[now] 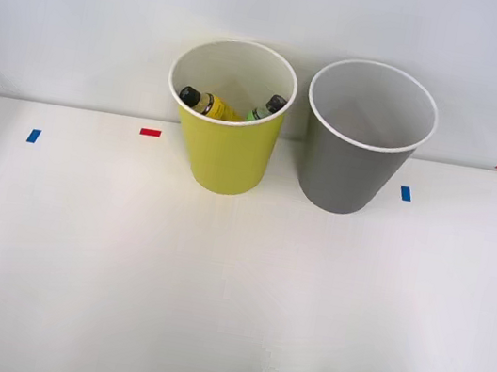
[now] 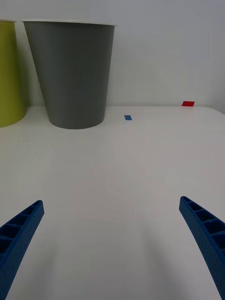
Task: Put cans in the gray bin, plastic bottles in the light green bin
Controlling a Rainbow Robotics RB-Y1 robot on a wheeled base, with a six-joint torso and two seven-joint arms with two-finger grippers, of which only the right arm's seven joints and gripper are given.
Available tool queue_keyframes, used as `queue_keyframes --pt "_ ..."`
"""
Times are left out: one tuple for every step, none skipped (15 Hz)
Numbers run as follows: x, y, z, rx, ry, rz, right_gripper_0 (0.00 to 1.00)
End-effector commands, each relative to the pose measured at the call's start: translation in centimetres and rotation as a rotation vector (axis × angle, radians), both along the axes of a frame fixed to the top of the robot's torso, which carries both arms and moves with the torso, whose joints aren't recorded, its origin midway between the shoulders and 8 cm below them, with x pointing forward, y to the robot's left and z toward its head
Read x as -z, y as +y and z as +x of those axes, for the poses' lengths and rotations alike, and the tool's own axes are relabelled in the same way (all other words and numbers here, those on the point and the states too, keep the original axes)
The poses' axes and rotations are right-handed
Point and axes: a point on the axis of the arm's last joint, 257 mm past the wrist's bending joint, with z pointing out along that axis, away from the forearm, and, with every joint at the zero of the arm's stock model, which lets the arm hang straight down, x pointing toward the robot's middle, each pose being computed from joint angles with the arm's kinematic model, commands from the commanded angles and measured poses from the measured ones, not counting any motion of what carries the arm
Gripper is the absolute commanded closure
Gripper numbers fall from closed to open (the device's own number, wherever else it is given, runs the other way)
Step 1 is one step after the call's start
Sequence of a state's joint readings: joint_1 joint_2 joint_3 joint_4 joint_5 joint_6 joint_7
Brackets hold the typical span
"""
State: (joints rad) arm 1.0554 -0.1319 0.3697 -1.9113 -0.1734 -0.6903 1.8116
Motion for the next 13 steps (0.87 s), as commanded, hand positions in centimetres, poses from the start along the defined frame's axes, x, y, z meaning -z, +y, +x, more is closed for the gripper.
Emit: queue_keyframes --pt "0.0 0.0 0.0 0.0 0.0 0.0 0.0" --pt "0.0 0.0 0.0 0.0 0.0 0.0 0.0" --pt "0.0 0.0 0.0 0.0 0.0 0.0 0.0" --pt "0.0 0.0 0.0 0.0 0.0 0.0 0.0" --pt "0.0 0.0 0.0 0.0 0.0 0.0 0.0" --pt "0.0 0.0 0.0 0.0 0.0 0.0 0.0" --pt "0.0 0.0 0.0 0.0 0.0 0.0 0.0" --pt "0.0 0.0 0.0 0.0 0.0 0.0 0.0" --pt "0.0 0.0 0.0 0.0 0.0 0.0 0.0" --pt "0.0 0.0 0.0 0.0 0.0 0.0 0.0" --pt "0.0 0.0 0.0 0.0 0.0 0.0 0.0" --pt "0.0 0.0 0.0 0.0 0.0 0.0 0.0" --pt "0.0 0.0 0.0 0.0 0.0 0.0 0.0"
